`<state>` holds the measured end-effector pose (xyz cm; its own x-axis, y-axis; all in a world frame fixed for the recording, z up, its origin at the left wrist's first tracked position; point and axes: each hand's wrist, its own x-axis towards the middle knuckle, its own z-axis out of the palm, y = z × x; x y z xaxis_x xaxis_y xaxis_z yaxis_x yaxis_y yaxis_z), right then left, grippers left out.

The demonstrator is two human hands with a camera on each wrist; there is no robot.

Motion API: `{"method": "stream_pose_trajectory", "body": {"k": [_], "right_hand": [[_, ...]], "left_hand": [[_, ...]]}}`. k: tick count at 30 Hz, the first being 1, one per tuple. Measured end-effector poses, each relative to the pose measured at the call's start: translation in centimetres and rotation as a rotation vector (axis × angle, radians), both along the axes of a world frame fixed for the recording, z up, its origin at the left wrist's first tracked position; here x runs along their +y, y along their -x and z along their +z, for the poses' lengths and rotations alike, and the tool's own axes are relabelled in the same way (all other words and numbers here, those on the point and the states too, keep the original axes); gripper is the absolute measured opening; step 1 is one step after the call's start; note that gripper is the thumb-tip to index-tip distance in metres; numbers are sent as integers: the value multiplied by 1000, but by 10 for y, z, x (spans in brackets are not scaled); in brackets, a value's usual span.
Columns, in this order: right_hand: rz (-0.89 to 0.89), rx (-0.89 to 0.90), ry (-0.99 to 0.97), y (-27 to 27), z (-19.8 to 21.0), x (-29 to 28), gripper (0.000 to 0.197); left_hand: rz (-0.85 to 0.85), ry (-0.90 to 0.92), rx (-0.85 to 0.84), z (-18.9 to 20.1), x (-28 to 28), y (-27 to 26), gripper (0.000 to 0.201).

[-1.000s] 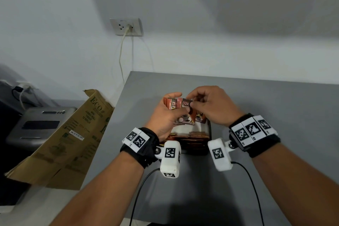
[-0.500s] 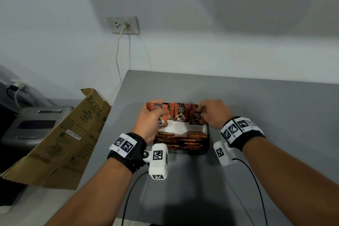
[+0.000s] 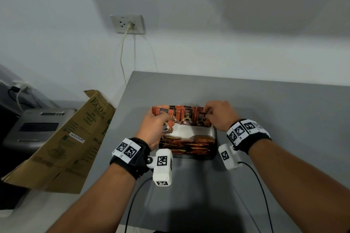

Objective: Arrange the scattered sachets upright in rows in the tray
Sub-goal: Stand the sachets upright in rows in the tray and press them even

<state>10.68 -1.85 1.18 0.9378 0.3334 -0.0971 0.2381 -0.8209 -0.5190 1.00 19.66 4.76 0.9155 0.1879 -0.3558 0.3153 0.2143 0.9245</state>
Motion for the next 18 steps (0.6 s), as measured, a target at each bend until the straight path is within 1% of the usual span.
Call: {"method": "stream_pose_trajectory", "body": {"k": [6,14,16,18], "right_hand": [[15,-30,106,-2,-5,-5,21],[41,-99,161,-4,-12,-5,24],[40,-117,144,-2,-12,-6,24],[11,-157,80,0,-5,-6,22]], "left_hand": [[9,1,-2,3,-2,-1,27],[-35,-6,8,1,-7,-6,30],[-47,-45,-8,-3,-9,-6,33],[-58,-89,-17,-8,-8,-7,38]]}}
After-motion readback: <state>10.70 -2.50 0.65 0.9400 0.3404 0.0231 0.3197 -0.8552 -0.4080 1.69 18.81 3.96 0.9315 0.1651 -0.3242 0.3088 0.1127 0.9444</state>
